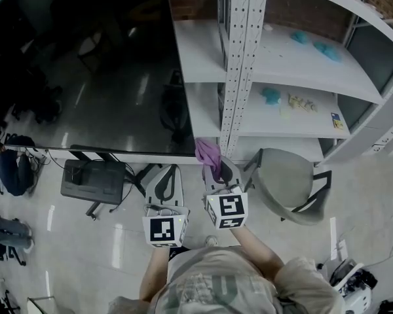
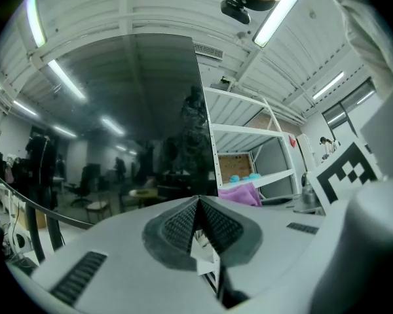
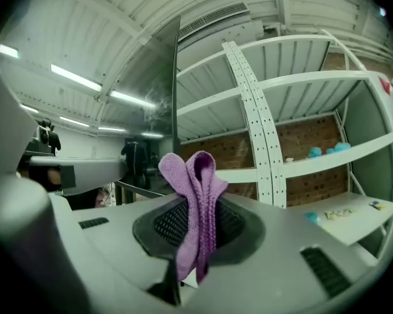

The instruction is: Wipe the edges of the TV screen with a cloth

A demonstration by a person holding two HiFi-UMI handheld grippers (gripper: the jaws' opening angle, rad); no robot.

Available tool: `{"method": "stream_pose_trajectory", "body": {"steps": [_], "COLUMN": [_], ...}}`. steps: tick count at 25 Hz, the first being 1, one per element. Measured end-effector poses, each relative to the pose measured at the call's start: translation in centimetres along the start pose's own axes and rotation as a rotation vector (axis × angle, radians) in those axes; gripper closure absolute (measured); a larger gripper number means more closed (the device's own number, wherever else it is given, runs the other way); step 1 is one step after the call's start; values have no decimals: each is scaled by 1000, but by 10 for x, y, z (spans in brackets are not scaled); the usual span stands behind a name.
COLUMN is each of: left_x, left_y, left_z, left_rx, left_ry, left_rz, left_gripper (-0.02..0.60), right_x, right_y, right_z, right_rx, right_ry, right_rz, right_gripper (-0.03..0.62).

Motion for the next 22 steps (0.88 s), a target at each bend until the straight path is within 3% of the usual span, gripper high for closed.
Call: {"method": "stream_pose_trajectory", "body": {"steps": [9,15,22], "left_x": [7,9,5], "left_y": [4,-1,-18], "left_z": [3,14,22], "left_rx": [-16,-27,55], "left_ry": [-2,-13,54], "left_rz": [17,5,-28], "left_gripper": [566,566,566], "right_x": [21,26,31], "right_y": [-4,-3,1], "right_z": [-2,24,69], "right_rx": [21,-49,-147], "right_ry": [0,11,4], "right_rz": [61,77,124], "right_gripper": [542,543,543]}}
Point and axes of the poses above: the fingertips, and each gripper's own axes: y backward along the fingers, x to its left, z out of its top, the point moved 2 cm from there along y, backward along the fingers, and after that the axes turned 6 degrees about -z, right-handed, at the moved point
